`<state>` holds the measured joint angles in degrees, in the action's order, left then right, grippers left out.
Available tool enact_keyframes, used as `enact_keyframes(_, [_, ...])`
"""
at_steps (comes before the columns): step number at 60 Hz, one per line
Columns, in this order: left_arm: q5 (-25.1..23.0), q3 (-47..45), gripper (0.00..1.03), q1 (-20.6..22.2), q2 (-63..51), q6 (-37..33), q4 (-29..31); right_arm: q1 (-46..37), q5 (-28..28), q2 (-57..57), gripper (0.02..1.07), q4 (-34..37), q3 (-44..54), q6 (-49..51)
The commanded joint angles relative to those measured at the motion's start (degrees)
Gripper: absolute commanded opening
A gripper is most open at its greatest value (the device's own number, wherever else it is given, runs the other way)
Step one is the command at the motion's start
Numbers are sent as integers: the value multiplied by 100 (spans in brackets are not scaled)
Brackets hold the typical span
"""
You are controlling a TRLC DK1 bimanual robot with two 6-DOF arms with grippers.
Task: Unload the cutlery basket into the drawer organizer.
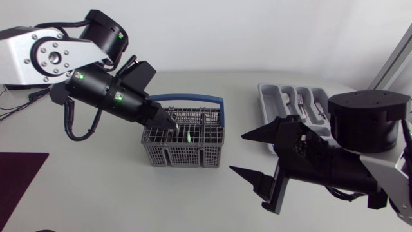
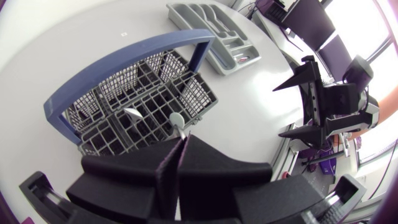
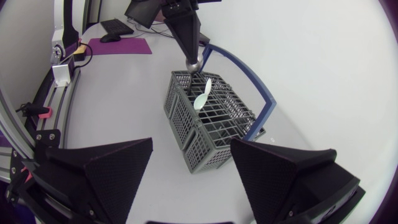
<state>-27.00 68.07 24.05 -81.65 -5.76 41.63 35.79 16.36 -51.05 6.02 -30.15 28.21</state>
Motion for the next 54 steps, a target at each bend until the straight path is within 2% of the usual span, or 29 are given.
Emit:
enact_keyframes(1, [-68, -128, 19, -50, 272, 84, -14, 68, -54, 86, 92, 75, 106, -158])
enact_keyframes(34, [-130, -119, 19, 223, 1344, -48, 118, 314, -344, 499, 92, 347, 124, -166])
enact_keyframes(40, [-209, -119, 19, 293, 1432, -391, 144, 314, -326, 605, 92, 444, 115, -140])
enact_keyframes(44, [-446, -110, 19, 293, 1432, -892, 232, 314, -186, 640, 92, 576, 71, -105])
enact_keyframes(54, [-631, -172, 19, 442, 1485, -2043, 416, 306, 201, 631, 92, 874, -35, 124])
